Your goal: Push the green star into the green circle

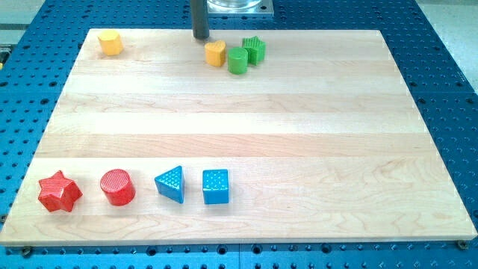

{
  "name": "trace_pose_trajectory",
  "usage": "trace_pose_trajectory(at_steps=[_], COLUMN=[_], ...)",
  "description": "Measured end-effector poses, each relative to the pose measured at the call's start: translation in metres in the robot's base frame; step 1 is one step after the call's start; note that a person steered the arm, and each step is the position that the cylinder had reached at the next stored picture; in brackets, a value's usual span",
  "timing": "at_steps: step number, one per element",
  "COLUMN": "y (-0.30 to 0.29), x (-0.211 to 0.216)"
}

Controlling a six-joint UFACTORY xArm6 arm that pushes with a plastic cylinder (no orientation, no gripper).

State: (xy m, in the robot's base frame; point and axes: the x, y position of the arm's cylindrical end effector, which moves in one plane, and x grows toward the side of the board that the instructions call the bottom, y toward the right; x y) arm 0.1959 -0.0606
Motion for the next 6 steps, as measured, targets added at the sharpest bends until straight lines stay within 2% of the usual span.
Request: trace_pose_trajectory(at_steps=[1,2,4,6], y=[0.071,0.108,0.093,0.044], x=[0.011,0.012,0.024,0.032])
